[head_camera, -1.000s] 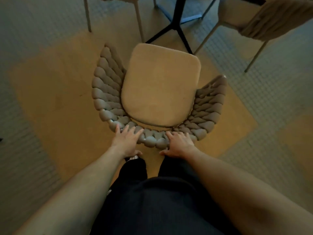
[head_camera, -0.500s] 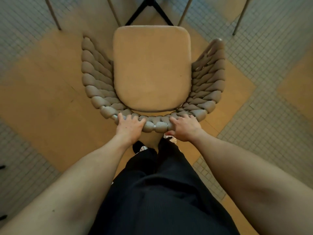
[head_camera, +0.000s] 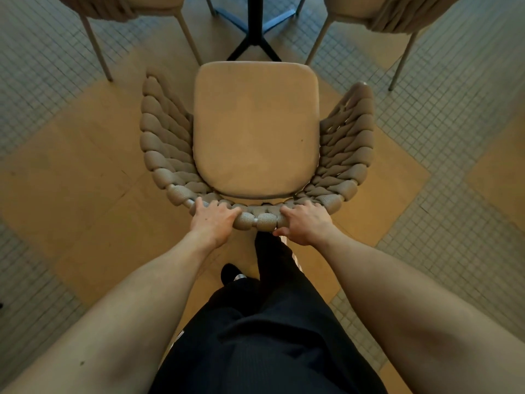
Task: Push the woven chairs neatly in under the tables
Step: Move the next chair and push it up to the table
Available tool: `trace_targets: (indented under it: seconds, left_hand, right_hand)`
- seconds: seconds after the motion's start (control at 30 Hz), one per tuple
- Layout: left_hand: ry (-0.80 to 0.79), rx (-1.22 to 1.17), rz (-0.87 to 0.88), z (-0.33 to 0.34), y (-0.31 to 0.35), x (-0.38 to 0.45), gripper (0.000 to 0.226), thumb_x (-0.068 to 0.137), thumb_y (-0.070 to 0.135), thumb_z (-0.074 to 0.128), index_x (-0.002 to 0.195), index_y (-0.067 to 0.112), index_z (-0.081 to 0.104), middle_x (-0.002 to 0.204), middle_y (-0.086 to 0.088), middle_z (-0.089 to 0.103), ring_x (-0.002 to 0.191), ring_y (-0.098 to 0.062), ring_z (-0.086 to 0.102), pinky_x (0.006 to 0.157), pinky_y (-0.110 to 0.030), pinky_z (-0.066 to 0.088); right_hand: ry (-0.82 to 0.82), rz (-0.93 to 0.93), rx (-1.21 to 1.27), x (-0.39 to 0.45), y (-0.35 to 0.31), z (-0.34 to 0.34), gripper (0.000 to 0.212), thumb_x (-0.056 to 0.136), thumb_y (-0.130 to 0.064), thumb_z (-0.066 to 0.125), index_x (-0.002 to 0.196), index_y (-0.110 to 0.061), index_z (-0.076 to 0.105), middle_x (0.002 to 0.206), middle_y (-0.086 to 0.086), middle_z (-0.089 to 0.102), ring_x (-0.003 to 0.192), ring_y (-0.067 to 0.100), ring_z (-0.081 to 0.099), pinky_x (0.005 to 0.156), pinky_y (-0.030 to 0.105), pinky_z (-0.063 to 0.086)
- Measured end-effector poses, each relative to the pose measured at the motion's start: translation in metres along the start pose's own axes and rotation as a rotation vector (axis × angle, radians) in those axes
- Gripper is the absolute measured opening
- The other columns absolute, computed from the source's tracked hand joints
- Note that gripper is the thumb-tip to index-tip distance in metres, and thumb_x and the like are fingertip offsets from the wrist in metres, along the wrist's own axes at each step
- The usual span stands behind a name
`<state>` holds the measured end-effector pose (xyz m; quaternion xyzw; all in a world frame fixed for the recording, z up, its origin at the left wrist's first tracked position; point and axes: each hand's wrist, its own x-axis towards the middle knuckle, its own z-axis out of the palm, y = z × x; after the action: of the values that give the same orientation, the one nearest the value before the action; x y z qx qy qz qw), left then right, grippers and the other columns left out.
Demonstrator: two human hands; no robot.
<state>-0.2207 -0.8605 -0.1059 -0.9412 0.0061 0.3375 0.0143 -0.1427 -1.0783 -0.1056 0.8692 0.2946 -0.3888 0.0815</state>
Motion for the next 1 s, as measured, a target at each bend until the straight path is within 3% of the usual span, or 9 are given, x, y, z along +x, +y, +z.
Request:
trace_targets:
  seconds: [0.53, 1.0]
  left_hand:
    - [0.032, -0.005, -0.059, -0.080, -0.054, 0.105, 0.046, 0.096, 0.018, 0.054, 0.135, 0.039, 0.044, 0.121, 0.001, 0.058, 0.117, -0.022, 0.051, 0.109, -0.057, 0.026]
    - [0.050, 0.014, -0.036, -0.110, -0.073, 0.143, 0.045, 0.096, 0.021, 0.056, 0.136, 0.039, 0.045, 0.123, 0.000, 0.059, 0.120, -0.023, 0.051, 0.111, -0.058, 0.025]
  right_hand:
    - [-0.002, -0.004, 0.012, 0.095, 0.033, -0.108, 0.065, 0.094, -0.072, 0.048, 0.140, -0.027, 0.047, 0.134, 0.009, 0.060, 0.129, 0.033, 0.047, 0.103, 0.050, 0.042]
    - [-0.007, 0.013, 0.047, 0.123, 0.045, -0.146, 0.063, 0.093, -0.073, 0.048, 0.137, -0.027, 0.049, 0.129, 0.008, 0.062, 0.128, 0.032, 0.048, 0.101, 0.050, 0.041]
